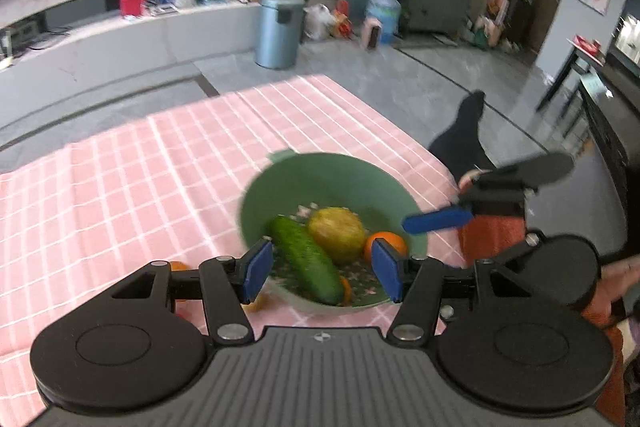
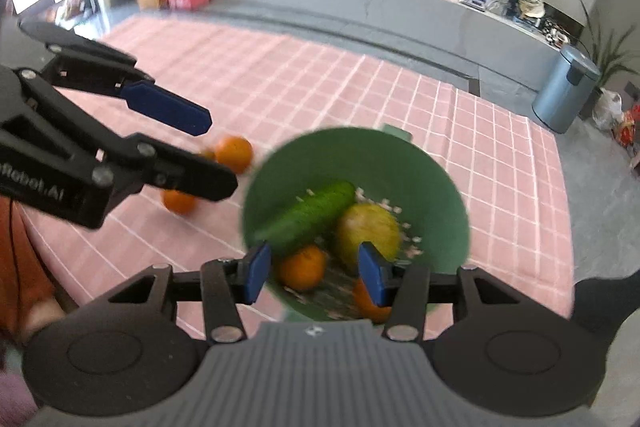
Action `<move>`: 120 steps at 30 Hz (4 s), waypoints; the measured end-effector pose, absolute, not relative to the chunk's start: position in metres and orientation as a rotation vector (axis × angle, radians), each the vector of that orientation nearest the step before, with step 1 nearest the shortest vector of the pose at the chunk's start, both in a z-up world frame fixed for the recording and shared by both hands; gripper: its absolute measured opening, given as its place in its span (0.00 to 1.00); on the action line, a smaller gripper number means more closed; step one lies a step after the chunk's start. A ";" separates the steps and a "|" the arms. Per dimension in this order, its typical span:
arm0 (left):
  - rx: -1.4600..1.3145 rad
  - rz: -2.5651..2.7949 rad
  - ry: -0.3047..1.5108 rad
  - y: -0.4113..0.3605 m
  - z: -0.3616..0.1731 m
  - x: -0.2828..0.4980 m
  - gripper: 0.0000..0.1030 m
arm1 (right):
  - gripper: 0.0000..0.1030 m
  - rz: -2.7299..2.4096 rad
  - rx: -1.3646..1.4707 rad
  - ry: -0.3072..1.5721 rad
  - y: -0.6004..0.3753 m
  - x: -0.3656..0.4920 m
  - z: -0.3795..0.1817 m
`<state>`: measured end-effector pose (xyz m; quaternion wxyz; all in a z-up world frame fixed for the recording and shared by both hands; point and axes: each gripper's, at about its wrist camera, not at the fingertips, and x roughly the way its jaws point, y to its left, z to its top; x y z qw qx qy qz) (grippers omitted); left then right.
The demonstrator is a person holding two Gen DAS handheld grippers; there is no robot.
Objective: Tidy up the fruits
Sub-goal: 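Open both tools to release the oranges into the colander and withdraw, then grasp an orange with the left tool while the right tool grasps a small brown fruit, then carry the orange in the left tool while the right tool carries the brown fruit toward the colander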
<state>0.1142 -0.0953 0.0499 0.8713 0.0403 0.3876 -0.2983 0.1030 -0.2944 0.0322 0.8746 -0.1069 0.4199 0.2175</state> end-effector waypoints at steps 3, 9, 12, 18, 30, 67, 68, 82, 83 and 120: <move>0.068 -0.585 0.783 -0.076 0.053 0.110 0.65 | 0.45 0.445 -0.154 0.827 -0.281 0.091 0.032; 0.058 -0.494 0.782 -0.042 0.044 0.102 0.65 | 0.45 0.435 -0.076 0.727 -0.247 0.070 0.026; 0.031 -0.463 0.809 -0.026 0.033 0.101 0.65 | 0.44 0.447 -0.075 0.711 -0.231 0.066 0.017; -0.053 -0.432 0.875 -0.002 0.005 0.100 0.65 | 0.36 0.478 -0.153 0.680 -0.200 0.067 0.001; -0.070 -0.431 0.961 -0.001 -0.041 0.112 0.65 | 0.27 0.538 -0.415 0.716 -0.182 0.098 -0.029; -0.060 -0.348 0.977 0.024 -0.052 0.124 0.43 | 0.23 0.621 -1.139 0.772 -0.120 0.126 -0.094; -0.061 -0.348 0.978 0.024 -0.053 0.124 0.43 | 0.23 0.630 -1.180 0.776 -0.119 0.127 -0.095; -0.086 -0.369 0.980 0.022 -0.052 0.120 0.43 | 0.21 0.692 -1.425 0.833 -0.111 0.141 -0.104; -0.086 -0.369 0.980 0.022 -0.052 0.119 0.43 | 0.21 0.693 -1.425 0.832 -0.111 0.140 -0.103; -0.091 -0.548 0.827 -0.082 0.021 0.132 0.43 | 0.20 0.417 -0.619 0.648 -0.253 0.088 0.034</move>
